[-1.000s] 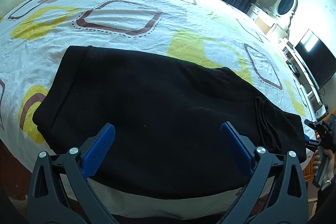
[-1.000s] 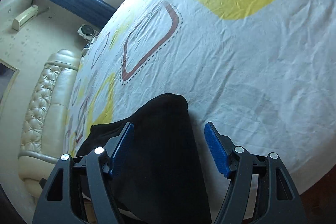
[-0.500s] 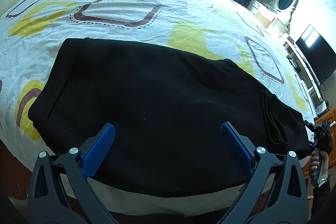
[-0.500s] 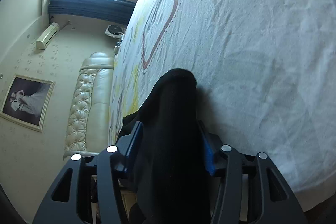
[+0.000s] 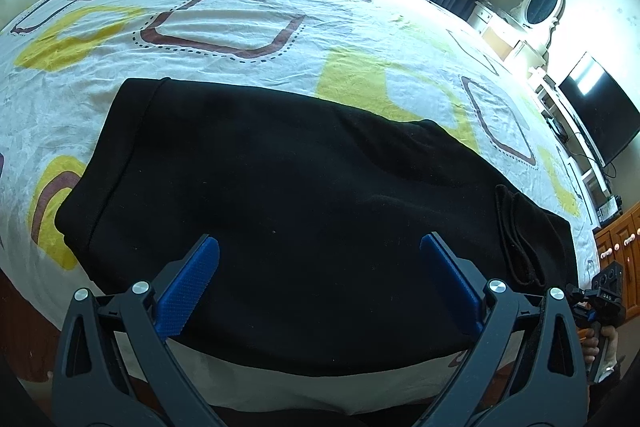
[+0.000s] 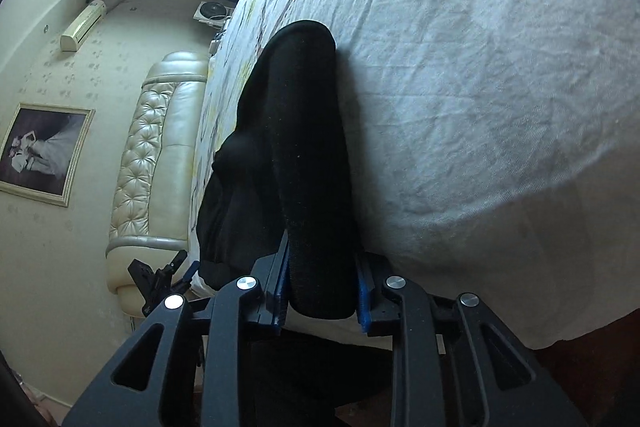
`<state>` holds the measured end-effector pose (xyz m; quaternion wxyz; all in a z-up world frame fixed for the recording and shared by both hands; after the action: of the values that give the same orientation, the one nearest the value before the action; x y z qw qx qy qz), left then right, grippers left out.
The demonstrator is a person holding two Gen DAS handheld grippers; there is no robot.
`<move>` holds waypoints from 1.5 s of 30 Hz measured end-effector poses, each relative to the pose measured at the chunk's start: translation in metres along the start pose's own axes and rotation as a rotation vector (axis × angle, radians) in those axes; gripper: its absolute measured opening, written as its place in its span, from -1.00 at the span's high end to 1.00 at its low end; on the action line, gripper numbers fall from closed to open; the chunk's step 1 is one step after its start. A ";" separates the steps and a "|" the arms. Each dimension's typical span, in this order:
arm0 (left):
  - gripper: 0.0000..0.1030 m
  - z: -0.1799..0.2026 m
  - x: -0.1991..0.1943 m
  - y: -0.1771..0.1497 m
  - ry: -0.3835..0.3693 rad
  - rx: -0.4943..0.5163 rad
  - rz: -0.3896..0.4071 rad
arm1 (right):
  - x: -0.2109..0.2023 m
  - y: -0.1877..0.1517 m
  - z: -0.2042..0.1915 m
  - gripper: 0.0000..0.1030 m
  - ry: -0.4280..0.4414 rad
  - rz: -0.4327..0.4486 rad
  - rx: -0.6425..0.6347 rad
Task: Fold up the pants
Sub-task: 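Fold the held leg over onto the trousers and release with the right gripper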
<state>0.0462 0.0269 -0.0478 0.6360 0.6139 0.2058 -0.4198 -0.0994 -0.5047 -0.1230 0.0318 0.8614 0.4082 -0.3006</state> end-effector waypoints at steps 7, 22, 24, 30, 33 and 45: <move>-0.95 -0.007 0.002 0.001 0.002 -0.015 0.000 | -0.038 -0.005 -0.027 0.12 -0.138 0.197 -0.060; -0.95 -0.039 -0.020 0.001 0.008 -0.060 0.037 | 0.122 -0.048 -0.124 0.14 0.107 -0.007 -0.141; -0.95 -0.052 -0.027 -0.003 0.018 -0.058 0.050 | 0.146 -0.058 -0.125 0.14 0.118 -0.060 -0.122; -0.95 -0.102 -0.036 -0.019 0.039 -0.116 0.056 | 0.183 -0.079 -0.135 0.14 0.076 -0.169 -0.147; -0.95 -0.132 -0.041 -0.027 0.006 -0.185 0.062 | 0.168 -0.087 -0.144 0.11 0.078 -0.167 -0.186; -0.95 -0.223 -0.019 -0.038 -0.280 -0.458 0.064 | 0.098 -0.090 -0.132 -0.21 0.031 -0.066 -0.251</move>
<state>0.0621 0.2485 -0.0926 0.7935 0.3963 0.1860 -0.4228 -0.0520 -0.3384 -0.0513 0.1229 0.8413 0.4712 -0.2346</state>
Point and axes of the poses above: each gripper's, at about its wrist camera, not at the fingertips, and x roughly the way its jaws point, z to its right, y to its top, the point moved 1 cm from there along x, roughly the way its jaws point, and after that the axes turned 14 degrees about x, right-handed, at the moved point
